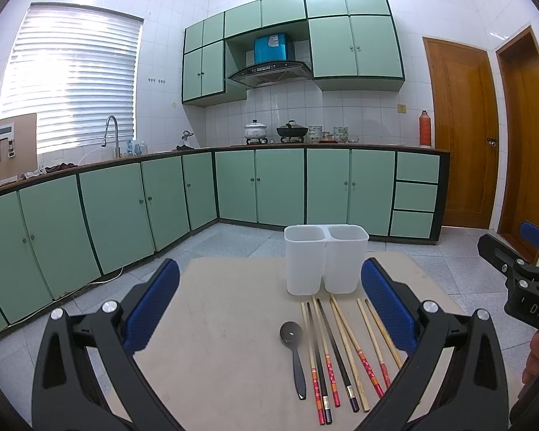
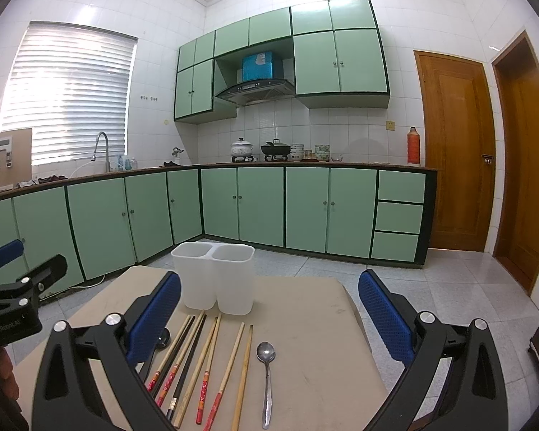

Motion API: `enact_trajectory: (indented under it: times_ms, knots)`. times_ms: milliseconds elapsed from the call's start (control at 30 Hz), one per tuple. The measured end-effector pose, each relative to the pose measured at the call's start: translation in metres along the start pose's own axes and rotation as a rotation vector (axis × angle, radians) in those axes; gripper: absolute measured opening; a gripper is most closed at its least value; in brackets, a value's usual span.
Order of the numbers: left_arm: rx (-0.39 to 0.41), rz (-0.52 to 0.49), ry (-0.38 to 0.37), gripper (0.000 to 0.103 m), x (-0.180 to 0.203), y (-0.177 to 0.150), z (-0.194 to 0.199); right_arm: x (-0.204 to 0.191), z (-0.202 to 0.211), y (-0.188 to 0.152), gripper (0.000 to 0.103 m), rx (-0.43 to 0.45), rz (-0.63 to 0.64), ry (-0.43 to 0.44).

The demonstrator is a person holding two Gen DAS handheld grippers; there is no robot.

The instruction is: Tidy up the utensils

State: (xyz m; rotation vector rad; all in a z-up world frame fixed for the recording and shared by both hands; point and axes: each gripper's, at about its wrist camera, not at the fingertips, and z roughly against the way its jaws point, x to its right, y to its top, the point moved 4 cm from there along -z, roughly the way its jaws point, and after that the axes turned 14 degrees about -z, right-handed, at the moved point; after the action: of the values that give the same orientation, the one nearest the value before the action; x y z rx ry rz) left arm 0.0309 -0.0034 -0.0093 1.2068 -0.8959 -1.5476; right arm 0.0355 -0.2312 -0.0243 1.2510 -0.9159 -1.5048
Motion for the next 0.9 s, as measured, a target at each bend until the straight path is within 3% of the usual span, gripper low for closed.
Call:
enact_trajectory:
  times_ms: [900]
  knots:
    - [0.005, 0.000, 0.001, 0.098, -0.0015, 0.0005, 0.0016, 0.0007, 0.0028, 0.0046, 0.097, 0.003, 0.000, 0.000]
